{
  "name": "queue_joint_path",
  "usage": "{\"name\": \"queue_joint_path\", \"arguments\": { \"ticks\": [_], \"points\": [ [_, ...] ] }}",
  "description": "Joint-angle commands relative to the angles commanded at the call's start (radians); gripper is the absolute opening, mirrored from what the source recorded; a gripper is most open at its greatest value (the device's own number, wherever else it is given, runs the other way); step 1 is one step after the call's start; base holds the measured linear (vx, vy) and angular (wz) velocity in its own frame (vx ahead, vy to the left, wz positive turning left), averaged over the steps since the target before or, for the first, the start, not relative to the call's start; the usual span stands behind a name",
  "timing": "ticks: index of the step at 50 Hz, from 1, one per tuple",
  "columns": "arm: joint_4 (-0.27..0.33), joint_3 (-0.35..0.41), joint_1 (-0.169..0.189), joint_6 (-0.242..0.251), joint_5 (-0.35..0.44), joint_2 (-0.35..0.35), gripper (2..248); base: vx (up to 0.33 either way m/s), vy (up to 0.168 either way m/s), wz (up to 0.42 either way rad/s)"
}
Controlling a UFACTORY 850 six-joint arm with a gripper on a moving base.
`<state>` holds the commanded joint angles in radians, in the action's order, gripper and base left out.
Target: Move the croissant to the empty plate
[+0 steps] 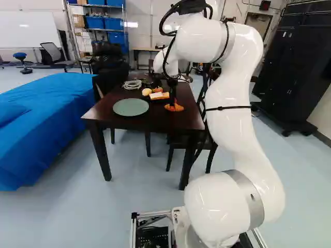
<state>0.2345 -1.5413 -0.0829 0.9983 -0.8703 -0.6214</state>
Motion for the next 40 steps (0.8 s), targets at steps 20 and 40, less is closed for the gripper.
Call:
{"name": "queue_joint_path", "arguments": {
  "ticks": [20,40],
  "points": [
    [0.000,0.000,0.000,0.000,0.000,0.000,118,0.000,0.000,0.000],
    [0.000,0.000,0.000,0.000,0.000,0.000,108,0.000,0.000,0.000]
  ]
}}
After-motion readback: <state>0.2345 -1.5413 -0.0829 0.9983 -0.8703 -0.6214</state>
